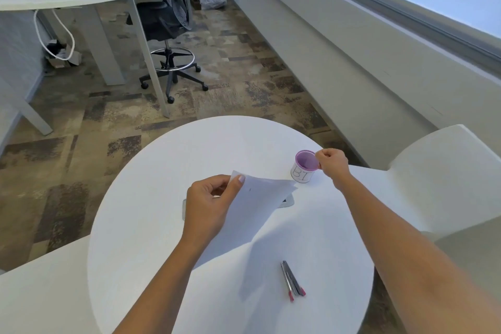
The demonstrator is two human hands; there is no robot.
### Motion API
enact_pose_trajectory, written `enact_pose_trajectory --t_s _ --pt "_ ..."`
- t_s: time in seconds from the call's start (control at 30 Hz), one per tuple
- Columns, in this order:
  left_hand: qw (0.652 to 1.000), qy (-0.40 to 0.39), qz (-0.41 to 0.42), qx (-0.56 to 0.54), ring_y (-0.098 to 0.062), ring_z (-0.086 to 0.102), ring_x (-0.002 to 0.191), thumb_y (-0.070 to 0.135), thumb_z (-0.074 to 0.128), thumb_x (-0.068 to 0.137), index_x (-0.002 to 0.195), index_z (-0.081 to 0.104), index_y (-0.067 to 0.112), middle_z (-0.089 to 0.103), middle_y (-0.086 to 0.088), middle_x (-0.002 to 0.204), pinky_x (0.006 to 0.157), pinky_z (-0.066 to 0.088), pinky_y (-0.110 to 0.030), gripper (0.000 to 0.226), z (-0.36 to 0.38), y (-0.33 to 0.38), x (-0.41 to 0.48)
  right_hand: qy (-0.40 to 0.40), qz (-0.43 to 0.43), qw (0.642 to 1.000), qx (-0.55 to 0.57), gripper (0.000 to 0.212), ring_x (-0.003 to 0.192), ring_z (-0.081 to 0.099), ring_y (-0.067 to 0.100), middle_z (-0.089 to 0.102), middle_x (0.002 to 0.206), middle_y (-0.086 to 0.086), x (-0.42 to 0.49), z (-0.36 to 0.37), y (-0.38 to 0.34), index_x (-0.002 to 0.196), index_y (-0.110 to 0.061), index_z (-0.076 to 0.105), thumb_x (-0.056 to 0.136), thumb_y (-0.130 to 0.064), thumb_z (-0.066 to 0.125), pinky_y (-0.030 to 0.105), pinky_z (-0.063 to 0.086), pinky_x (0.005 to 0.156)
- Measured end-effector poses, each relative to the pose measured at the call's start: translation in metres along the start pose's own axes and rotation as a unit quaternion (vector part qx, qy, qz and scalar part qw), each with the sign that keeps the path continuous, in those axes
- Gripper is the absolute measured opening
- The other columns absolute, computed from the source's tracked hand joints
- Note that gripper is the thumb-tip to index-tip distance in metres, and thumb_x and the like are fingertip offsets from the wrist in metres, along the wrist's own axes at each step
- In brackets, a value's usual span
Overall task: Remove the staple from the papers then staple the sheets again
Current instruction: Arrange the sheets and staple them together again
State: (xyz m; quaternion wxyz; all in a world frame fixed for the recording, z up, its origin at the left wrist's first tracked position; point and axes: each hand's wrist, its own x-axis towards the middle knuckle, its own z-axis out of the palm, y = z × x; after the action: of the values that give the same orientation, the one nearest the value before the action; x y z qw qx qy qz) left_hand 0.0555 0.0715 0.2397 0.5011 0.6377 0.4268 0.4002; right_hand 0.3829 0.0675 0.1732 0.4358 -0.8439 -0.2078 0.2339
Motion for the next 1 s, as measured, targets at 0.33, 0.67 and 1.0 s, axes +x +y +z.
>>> enact_pose_trajectory --t_s 0.33,0.67,1.0 --pt "1.0 -0.009 -0.011 -0.012 -0.002 0.051 0.049 0.035 0.068 0.088 0.076 0.079 0.024 0.07 0.011 0.064 0.048 0.036 -0.011 0.019 0.004 0.001 0.017 0.021 0.075 0.995 -0.06 0.018 0.066 0.037 0.023 0.041 0.062 0.009 0.069 0.015 0.009 0.069 -0.001 0.057 0.087 -0.002 0.052 0.023 0.028 0.049" --pt "1.0 -0.009 -0.019 -0.022 -0.003 0.054 0.048 0.039 0.068 0.085 0.077 0.079 0.027 0.072 0.008 0.065 0.048 0.038 -0.011 0.018 0.006 -0.001 0.023 0.073 0.099 0.992 -0.04 0.021 0.068 0.052 0.022 0.062 0.079 0.017 0.093 0.015 0.021 0.091 0.01 0.071 0.084 -0.003 0.056 0.028 0.041 0.062" --pt "1.0 -0.012 -0.013 0.005 0.0 0.051 0.05 0.035 0.068 0.088 0.075 0.078 0.028 0.07 0.013 0.064 0.05 0.036 -0.008 0.018 0.002 -0.011 0.028 -0.25 -0.08 0.963 0.061 0.043 0.093 0.069 0.015 0.075 0.1 -0.003 -0.001 0.038 -0.05 0.104 -0.026 0.07 0.093 -0.059 0.046 0.027 0.049 0.086"
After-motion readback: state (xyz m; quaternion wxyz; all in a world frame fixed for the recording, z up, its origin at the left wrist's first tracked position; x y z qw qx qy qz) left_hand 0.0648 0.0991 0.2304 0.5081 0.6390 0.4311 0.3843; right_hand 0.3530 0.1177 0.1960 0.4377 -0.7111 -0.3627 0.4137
